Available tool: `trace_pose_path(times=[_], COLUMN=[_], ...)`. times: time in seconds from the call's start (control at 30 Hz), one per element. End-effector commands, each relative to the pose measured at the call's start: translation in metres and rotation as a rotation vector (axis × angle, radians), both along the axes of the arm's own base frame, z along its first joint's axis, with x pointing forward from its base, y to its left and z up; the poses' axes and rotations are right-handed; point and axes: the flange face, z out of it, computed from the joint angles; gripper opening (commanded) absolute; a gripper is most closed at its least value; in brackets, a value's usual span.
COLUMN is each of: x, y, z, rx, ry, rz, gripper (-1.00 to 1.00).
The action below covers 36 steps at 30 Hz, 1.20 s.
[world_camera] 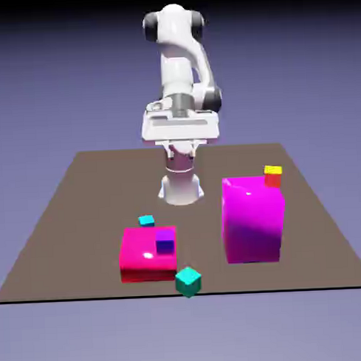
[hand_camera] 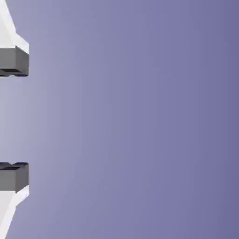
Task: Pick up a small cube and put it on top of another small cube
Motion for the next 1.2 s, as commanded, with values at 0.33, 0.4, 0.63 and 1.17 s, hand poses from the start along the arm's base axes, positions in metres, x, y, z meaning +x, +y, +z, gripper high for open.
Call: trace_pose_path(times=[0.33,0.4,0.63,1.17], x=[-0.082,-0.111,-0.123,-0.070], y=[-0.093,-0.104,-0.109,-0.098], z=[-0.223,-0.250,-0.302,-0.218], rx=[-0.143,-0.138,-0.141,-0.190], ry=[0.922,1.075,1.075,1.033], rz=[0.149,0.187,0.186,0.264], gripper=[0.00,0.00,0.00,-1.00])
